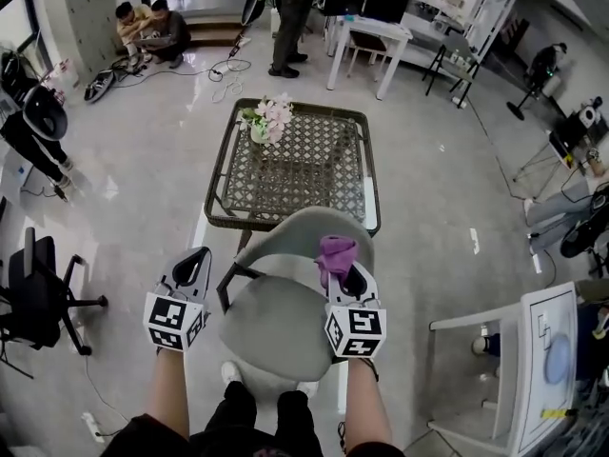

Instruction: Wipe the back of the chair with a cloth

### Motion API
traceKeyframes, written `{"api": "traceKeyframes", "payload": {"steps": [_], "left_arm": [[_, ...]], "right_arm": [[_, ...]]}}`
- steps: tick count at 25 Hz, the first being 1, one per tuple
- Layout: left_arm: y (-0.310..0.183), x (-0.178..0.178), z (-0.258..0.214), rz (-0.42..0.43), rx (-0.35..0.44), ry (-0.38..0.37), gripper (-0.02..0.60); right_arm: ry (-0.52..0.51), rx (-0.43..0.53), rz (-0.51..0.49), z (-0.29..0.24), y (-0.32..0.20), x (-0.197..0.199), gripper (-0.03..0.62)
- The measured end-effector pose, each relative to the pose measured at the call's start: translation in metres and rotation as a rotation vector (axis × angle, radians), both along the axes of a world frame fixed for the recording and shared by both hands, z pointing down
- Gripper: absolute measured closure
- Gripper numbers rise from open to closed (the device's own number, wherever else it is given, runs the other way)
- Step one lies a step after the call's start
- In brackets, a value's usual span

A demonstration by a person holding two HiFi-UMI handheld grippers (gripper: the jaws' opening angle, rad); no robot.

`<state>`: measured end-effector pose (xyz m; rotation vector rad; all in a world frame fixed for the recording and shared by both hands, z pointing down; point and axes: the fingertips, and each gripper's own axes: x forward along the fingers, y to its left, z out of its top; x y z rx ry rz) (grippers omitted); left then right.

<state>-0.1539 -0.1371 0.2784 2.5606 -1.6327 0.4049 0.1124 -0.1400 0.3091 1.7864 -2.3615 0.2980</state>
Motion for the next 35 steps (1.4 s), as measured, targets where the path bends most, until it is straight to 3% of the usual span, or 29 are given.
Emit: {"api": "traceKeyframes", "payload": {"steps": [16,30,35], "left_arm": [[0.02,0.004,-0.088,-0.039,0.108,0.019,0.573],[0.041,0.023,-0.128,-0.013,0.162,0.004,0.572],[0.047,0.027,-0.134,-0.016,0.176,0.009,0.572]], "right_arm": [[-0.027,0.067,0.011,-0.075,0.035,0.025,0.502],[-0.007,0.133,0.006,-0.117,0.055,0.036,0.502],[-0.044,0.142,0.014,-0.124,0.065,0.044,0.503]]}}
